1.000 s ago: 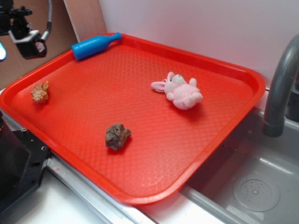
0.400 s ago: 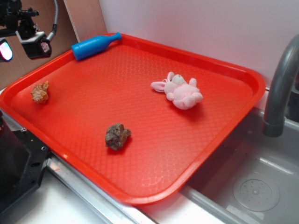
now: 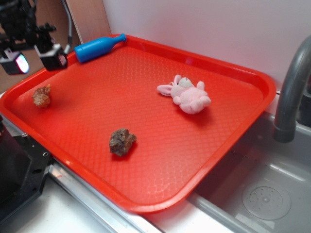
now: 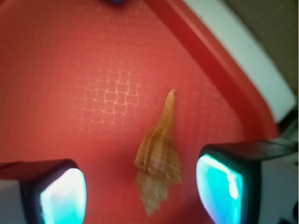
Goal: Grab the shell.
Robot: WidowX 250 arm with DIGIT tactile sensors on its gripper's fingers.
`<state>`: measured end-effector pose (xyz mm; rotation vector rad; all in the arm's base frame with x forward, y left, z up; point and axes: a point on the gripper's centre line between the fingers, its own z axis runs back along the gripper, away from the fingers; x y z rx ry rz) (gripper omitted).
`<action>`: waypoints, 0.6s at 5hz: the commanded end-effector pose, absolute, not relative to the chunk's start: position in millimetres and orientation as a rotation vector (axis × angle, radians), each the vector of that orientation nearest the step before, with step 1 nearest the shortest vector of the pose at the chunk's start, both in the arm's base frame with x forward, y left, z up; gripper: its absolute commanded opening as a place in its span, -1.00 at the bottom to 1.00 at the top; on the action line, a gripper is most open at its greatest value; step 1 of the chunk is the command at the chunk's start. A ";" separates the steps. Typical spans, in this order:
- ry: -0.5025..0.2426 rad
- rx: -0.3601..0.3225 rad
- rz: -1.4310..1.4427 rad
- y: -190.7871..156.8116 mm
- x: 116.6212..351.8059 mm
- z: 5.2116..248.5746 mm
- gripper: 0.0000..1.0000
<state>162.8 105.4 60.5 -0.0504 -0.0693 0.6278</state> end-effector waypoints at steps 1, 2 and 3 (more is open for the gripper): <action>-0.048 -0.035 0.615 94.8 139.6 46.3 1.00; -0.038 -0.026 0.609 96.7 141.8 42.6 1.00; -0.014 -0.013 0.577 96.4 146.2 35.9 1.00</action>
